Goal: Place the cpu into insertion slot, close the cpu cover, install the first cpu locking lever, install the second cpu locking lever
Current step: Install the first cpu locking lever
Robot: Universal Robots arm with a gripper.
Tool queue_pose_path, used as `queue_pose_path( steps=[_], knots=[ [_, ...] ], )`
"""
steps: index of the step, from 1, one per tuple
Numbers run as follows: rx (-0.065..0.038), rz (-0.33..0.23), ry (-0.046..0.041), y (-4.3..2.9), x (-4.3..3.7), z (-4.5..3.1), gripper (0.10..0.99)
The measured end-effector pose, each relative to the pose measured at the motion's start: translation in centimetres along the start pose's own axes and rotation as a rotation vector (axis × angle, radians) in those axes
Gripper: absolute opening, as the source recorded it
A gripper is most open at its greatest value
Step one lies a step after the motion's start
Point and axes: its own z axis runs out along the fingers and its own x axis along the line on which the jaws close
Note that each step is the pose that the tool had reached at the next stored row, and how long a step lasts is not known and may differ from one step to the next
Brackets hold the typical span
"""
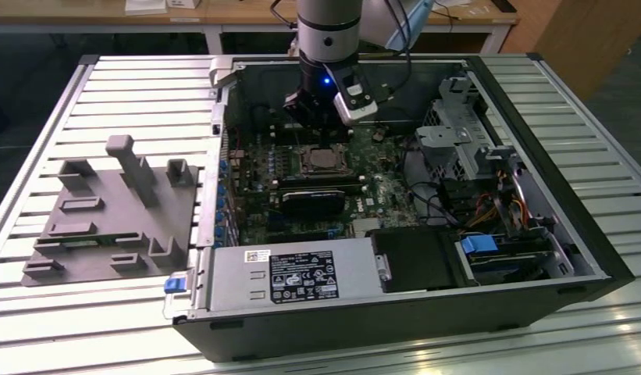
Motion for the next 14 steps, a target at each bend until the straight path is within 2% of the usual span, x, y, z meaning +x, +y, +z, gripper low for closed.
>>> queue_pose_path(
  steps=[9,14],
  knots=[
    [0.000,0.000,0.0000,-0.01,0.05,-0.02,0.102],
    [0.000,0.000,-0.0006,-0.14,0.94,-0.06,0.102]
  ],
)
